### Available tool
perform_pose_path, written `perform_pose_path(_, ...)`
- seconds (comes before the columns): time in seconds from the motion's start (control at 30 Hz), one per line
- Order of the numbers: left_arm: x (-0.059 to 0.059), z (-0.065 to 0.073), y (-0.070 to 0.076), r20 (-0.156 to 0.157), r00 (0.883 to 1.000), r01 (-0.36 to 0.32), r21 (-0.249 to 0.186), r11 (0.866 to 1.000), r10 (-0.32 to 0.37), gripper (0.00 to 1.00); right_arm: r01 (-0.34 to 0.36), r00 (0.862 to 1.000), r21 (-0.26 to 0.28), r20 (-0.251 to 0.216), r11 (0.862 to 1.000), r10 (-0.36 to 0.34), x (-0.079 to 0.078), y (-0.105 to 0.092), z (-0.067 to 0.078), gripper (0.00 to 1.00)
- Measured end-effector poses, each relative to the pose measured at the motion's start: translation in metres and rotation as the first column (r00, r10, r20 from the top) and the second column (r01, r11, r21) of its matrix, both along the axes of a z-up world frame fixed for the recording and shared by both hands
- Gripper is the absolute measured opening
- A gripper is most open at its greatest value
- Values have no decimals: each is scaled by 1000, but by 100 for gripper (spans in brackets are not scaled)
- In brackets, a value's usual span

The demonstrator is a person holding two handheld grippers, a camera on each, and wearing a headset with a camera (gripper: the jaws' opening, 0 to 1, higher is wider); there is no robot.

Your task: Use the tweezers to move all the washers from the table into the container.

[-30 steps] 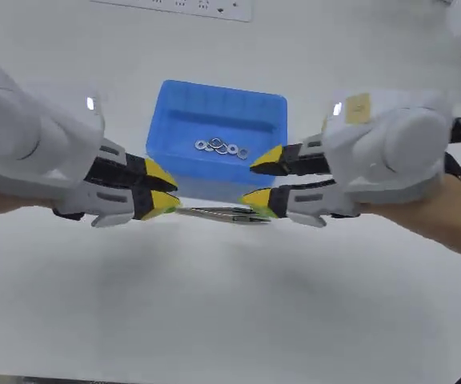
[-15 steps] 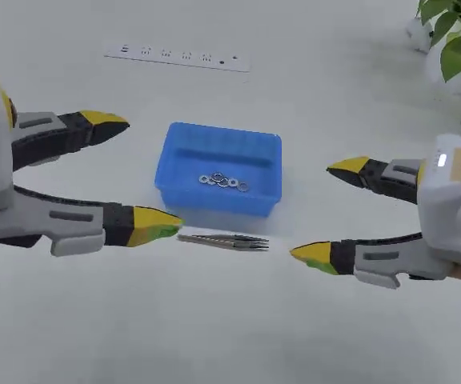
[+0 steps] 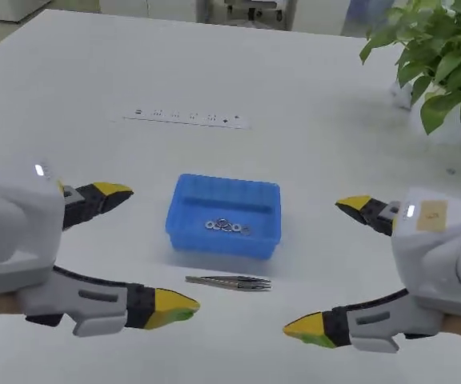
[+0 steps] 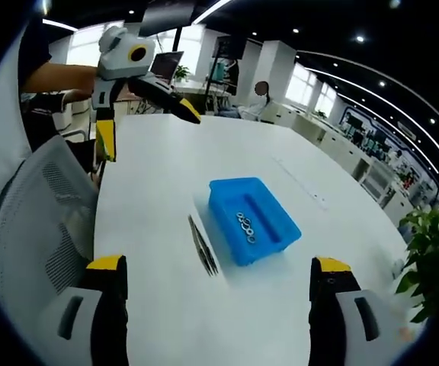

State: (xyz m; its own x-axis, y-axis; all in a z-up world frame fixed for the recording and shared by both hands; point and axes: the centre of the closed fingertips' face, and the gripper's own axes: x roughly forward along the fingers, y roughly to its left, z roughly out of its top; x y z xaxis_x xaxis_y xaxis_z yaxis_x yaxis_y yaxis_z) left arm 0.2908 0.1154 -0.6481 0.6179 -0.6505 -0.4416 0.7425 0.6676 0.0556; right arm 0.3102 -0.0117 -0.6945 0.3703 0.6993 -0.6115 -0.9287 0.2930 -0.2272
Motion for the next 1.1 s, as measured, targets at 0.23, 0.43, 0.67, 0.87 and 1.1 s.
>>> perform_pose_path(0.23, -5, 7, 4, -21, 1000, -21, -11, 1000, 20, 100, 18, 1000, -27, 5, 999, -18, -5, -4, -3, 100)
perform_pose_path(0.43, -11, 9, 7, 10, 1000, -14, 7, 1000, 14, 100, 32, 999, -37, 3, 999, -32, -7, -9, -3, 100)
perform_pose_path(0.67, -20, 6, 15, 17, 1000, -16, 38, 999, 16, 100, 50, 999, -15, 6, 999, -50, -10, -9, 1, 100)
perform_pose_path(0.87, -21, 4, 19, 15, 999, -30, 40, 999, 29, 100, 29, 1000, -43, -6, 999, -30, -14, -7, -6, 100)
perform_pose_path(1.1, -20, 6, 17, 21, 1000, -21, 33, 999, 20, 100, 43, 999, -37, -6, 998, -43, -11, -10, -3, 100)
